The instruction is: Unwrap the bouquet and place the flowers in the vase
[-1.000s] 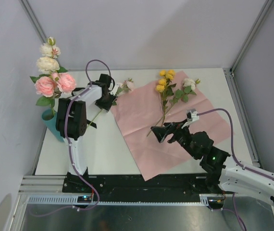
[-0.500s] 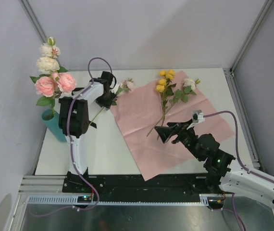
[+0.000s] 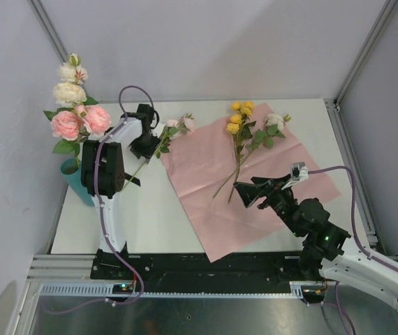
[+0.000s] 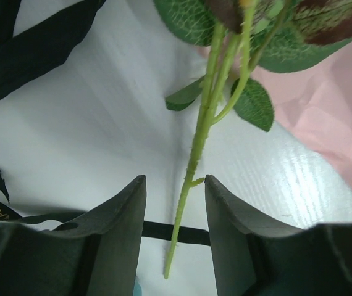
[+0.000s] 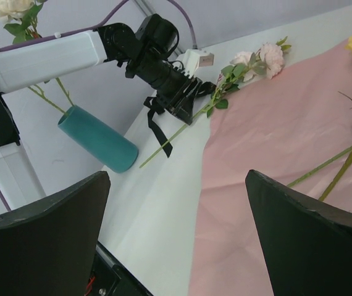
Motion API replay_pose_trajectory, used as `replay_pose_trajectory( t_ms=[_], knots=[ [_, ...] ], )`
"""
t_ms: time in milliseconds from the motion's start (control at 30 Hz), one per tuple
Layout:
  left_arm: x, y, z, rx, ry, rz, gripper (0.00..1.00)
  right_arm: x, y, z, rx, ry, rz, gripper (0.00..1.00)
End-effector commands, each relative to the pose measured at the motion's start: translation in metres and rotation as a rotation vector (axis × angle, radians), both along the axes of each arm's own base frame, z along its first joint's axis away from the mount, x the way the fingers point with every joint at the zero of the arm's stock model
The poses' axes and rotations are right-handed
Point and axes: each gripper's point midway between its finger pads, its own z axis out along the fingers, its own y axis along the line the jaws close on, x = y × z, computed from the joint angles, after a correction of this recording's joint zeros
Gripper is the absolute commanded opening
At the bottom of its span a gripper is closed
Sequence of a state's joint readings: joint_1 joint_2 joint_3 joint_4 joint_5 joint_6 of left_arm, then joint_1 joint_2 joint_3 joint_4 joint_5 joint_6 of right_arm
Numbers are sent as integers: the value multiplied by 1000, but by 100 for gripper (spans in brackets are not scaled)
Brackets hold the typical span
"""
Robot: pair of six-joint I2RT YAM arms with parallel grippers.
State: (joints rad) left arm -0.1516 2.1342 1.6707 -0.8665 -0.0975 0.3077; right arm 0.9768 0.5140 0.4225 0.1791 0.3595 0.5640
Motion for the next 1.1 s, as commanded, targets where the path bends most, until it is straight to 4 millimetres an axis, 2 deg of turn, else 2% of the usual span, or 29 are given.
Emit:
replay_pose_trajectory(
  t_ms=[0,200,300,433,633,767,867,933,1067],
  knots=[
    [6,9,7,11,2,-24,48,2,-9,5,10,-20,-30,99],
    [18,10,9,1,-3,-30,49,3,-10,6,18,-28,-30,99],
    [22,17,11,21,-1,-26,49,3,-11,7,21,-31,-31,99],
    [5,30,8,84,42,-66,49,4,-14,6,18,-28,-43,99],
    [-3,30,6,76,67,-137,49,5,-16,7,22,-31,-52,99],
    [-30,28,-3,48,139,-278,50,5,-17,7,21,-31,-52,99],
    [-47,36,-10,70,188,-334,50,6,-18,7,23,-30,-57,99],
    [-45,35,-11,66,189,-333,48,5,-18,8,24,-32,-55,99],
    [-34,30,-6,50,157,-300,32,5,-17,8,24,-33,-49,99]
  ],
)
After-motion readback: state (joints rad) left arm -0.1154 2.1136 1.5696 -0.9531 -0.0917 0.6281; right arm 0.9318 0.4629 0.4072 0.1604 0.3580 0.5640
